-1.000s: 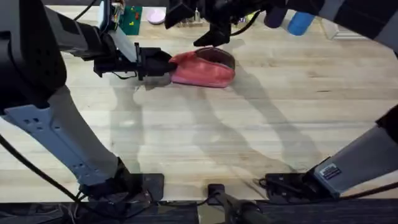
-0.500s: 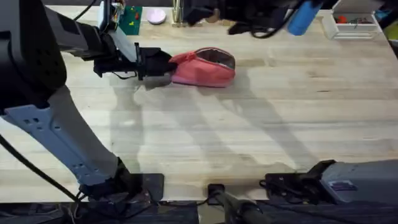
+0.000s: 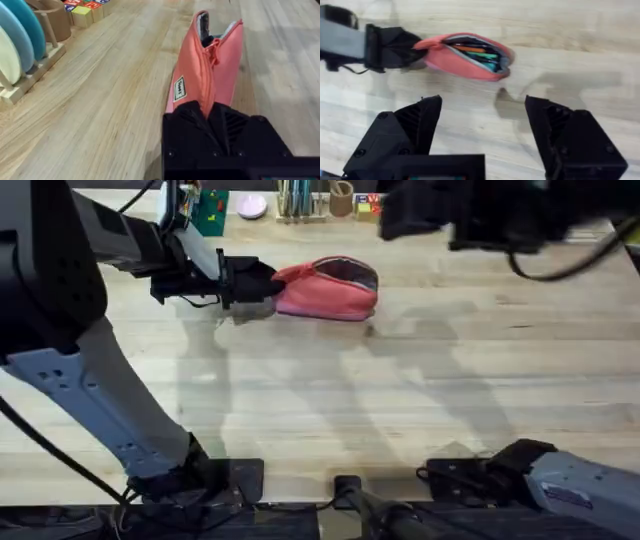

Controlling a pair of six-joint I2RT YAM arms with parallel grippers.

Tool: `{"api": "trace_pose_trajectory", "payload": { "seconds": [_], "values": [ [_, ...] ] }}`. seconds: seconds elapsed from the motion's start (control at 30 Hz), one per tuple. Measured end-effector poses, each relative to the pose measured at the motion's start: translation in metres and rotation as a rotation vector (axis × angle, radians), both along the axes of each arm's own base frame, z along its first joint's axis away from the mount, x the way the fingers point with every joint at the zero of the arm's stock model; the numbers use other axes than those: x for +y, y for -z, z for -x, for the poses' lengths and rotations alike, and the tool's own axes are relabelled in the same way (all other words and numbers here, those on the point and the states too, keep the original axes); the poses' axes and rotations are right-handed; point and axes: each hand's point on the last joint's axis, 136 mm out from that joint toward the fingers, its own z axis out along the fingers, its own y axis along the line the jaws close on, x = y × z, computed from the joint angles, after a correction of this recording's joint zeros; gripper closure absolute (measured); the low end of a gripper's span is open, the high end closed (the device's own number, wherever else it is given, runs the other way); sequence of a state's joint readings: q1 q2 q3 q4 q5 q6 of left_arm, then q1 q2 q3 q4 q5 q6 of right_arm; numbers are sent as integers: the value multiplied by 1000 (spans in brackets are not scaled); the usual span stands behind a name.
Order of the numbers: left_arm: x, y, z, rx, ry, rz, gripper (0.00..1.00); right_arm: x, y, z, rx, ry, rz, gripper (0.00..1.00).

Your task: Unzip the bag, pick up the pens from the table one at a time and place them inside, then zip the bag closed.

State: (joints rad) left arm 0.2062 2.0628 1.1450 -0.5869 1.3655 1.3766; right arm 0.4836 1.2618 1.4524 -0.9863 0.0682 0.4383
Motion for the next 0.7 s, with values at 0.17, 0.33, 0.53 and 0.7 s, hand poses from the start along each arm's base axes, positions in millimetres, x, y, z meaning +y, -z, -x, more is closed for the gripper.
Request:
{"api": "trace_pose_trajectory", "payload": {
  "seconds": [0.17,0.33,0.53,0.7],
  "values": [
    [0,0,0,0,0,1,959,-21,8,5,-42,6,-61,7],
    [0,0,0,0,0,1,959,2,18,3,-23,-27,-168,6],
    [0,0,0,0,0,2,959,48,32,-6,29,-52,-256,6],
    [0,0,0,0,0,2,959,85,47,-8,54,-49,-275,6]
  ]
}}
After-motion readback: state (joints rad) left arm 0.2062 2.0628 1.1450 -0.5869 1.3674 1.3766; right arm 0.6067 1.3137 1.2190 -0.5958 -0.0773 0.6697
